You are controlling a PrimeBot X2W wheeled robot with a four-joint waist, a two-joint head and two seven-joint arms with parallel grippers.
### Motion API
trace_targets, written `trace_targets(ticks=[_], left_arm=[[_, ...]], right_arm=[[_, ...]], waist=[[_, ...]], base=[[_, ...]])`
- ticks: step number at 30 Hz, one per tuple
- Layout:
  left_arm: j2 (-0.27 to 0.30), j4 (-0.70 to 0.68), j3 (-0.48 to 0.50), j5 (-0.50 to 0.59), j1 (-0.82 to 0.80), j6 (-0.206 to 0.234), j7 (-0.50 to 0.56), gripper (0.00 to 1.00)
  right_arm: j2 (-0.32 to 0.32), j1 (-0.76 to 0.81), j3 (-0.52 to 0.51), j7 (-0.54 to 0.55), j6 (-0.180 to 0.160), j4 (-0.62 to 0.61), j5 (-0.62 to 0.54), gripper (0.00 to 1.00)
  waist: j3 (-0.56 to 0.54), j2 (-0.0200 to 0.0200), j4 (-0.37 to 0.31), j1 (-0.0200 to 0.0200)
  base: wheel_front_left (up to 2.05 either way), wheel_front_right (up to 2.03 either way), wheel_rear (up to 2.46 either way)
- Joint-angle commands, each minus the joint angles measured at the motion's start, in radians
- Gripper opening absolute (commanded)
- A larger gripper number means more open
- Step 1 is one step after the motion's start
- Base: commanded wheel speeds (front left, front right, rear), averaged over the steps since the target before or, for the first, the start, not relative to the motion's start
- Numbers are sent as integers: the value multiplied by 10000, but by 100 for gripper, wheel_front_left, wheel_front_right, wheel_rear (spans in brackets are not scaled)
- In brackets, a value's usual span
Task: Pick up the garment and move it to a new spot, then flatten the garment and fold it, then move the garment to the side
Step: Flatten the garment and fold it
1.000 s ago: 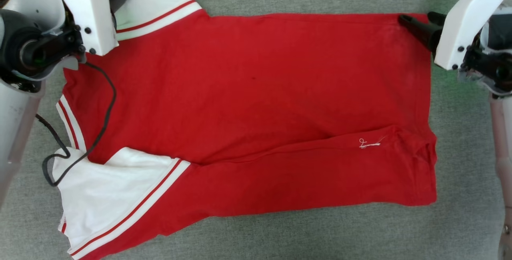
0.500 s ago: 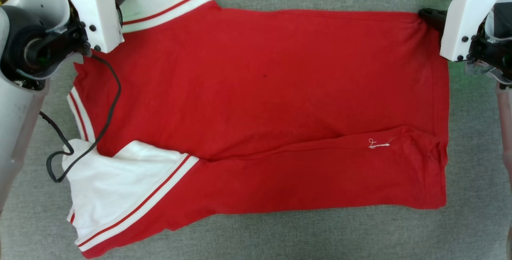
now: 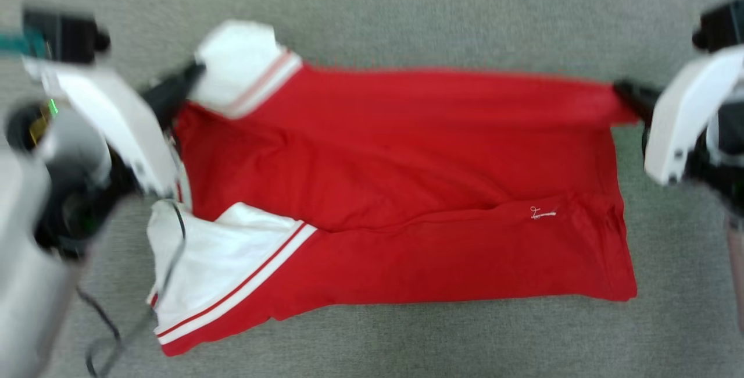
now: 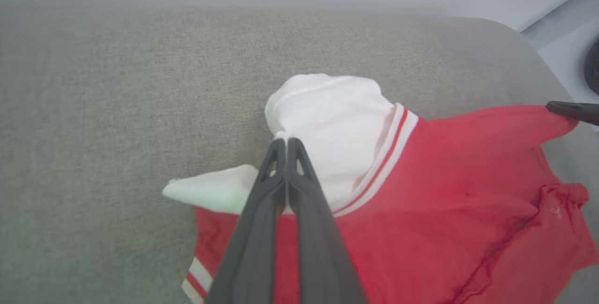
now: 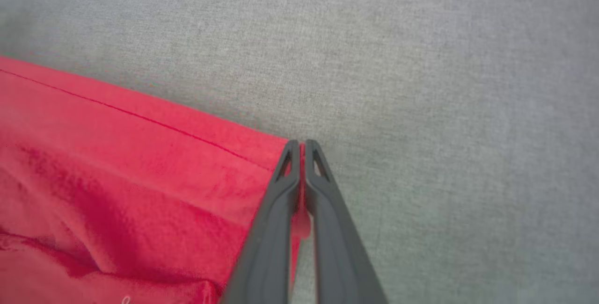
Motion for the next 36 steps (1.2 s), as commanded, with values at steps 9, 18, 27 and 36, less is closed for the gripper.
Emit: trace_targets(ticks=[9,18,27,36], left_arm=[[-622,-600,-103,-541,3574,536,-1393,0],[-1415,271,-371,-638,5149,498,-2489,100],[-1496,-280,397,687,5407,1087,-5206,100],[-1665,-1110,769,2554,5077,1923,-6930,100]], right_arm=[[438,2834,-1198,-802,-8,-302,243,0],[1173,4683,-1902,-1615,-8,-230,119,100],[1317,5781,-2174,-1972,-8,-1604,173,100],[1015,5494,-3077,-712,-8,-2947,183,100]], waist=[[-1061,-1,418,-1],[-1542,-1,259,-1],[-2491,-1,-60,-1],[-2991,-1,-66,-1]], base=[[0,0,0],[0,0,0],[0,0,0],[0,0,0]])
